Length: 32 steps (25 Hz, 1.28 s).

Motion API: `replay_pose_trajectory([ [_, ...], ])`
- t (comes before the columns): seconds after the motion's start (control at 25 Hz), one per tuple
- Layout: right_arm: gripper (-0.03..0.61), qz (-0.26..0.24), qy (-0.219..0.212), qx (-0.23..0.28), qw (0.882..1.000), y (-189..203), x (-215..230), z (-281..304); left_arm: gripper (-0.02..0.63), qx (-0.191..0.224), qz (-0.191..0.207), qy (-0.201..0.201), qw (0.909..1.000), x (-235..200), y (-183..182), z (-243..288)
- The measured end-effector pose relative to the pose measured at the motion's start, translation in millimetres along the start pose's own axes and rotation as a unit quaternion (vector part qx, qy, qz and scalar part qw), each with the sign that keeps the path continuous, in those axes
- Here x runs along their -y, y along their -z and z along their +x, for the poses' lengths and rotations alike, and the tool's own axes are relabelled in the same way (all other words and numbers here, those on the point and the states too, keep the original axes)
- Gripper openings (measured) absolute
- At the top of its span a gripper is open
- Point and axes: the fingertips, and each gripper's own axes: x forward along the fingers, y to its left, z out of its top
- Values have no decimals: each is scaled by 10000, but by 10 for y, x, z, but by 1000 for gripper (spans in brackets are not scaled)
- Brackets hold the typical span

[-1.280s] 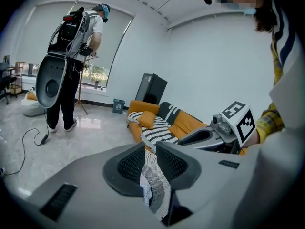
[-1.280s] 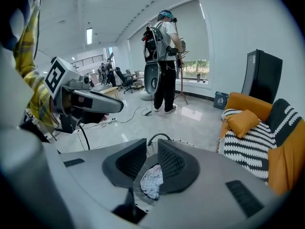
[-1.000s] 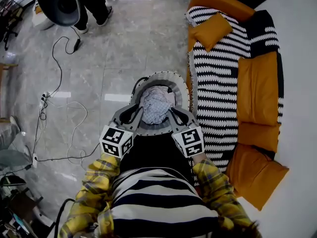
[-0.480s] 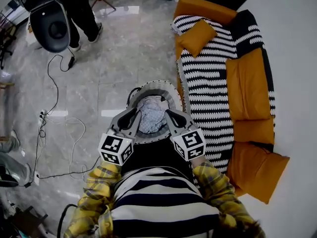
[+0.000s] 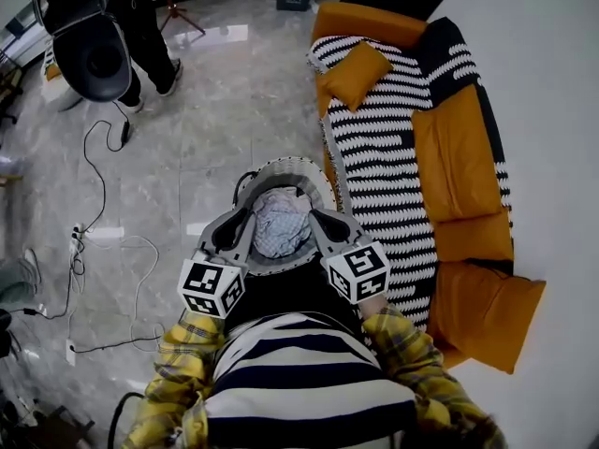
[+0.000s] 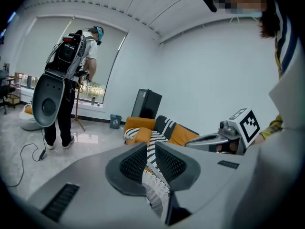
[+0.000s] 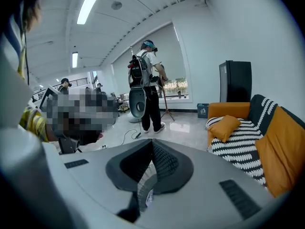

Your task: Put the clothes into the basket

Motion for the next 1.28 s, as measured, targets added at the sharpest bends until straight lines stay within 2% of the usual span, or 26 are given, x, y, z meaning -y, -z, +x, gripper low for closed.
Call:
replay_pose_trajectory([
  [0.84, 25, 88, 40, 217, 9997, -29, -55, -107, 64, -130, 104, 70, 9998, 203, 40, 24],
  [1.28, 25, 153, 152, 161, 9996, 42, -12, -153, 64, -180, 95, 83, 9998, 238, 69, 32],
])
